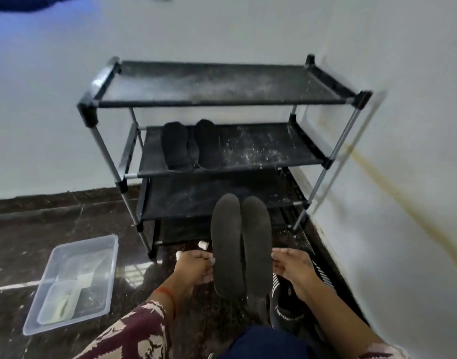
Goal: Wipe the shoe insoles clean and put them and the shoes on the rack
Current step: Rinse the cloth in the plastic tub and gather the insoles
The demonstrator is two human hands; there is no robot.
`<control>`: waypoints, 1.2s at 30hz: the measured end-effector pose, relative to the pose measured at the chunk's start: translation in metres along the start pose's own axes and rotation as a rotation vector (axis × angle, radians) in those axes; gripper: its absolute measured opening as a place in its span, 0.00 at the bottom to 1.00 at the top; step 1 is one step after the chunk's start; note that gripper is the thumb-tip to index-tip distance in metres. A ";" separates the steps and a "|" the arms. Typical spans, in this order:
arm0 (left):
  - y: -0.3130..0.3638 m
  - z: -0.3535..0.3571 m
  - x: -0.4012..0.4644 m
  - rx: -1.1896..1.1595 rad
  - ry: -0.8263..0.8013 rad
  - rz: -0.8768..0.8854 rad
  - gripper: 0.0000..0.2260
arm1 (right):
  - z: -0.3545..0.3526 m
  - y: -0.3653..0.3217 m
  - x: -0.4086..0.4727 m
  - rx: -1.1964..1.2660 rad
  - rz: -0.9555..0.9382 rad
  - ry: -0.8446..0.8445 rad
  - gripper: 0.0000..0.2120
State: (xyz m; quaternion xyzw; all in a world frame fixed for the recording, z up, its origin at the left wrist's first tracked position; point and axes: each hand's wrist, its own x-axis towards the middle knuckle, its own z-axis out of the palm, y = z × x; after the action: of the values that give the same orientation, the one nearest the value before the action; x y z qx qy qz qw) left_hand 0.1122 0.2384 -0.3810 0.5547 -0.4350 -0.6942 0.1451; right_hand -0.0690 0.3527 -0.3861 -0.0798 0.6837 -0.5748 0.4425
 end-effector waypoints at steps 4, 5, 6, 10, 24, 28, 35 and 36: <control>0.032 0.005 -0.033 -0.010 -0.056 0.079 0.05 | -0.014 -0.039 -0.027 -0.009 -0.111 -0.039 0.07; 0.041 0.007 -0.041 -0.008 -0.067 0.095 0.05 | -0.017 -0.049 -0.032 0.003 -0.137 -0.046 0.07; 0.050 0.009 -0.047 -0.012 -0.076 0.109 0.05 | -0.019 -0.059 -0.035 0.008 -0.161 -0.048 0.07; 0.087 0.018 -0.058 -0.037 -0.101 0.164 0.06 | -0.026 -0.096 -0.034 0.010 -0.237 -0.025 0.07; 0.203 0.066 0.036 -0.043 0.008 0.255 0.05 | -0.001 -0.203 0.089 -0.028 -0.326 -0.012 0.11; 0.216 0.081 0.073 -0.008 0.028 0.250 0.09 | 0.010 -0.208 0.138 -0.059 -0.318 0.002 0.06; 0.228 0.093 0.123 0.025 0.068 0.255 0.03 | 0.021 -0.211 0.194 -0.122 -0.310 0.019 0.06; 0.228 0.093 0.126 0.031 0.074 0.263 0.02 | 0.022 -0.211 0.198 -0.134 -0.313 0.027 0.07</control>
State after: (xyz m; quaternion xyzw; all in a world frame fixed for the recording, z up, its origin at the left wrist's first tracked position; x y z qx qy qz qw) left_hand -0.0787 0.0611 -0.2870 0.5203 -0.5092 -0.6414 0.2421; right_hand -0.2555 0.1461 -0.3059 -0.2068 0.7055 -0.5908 0.3323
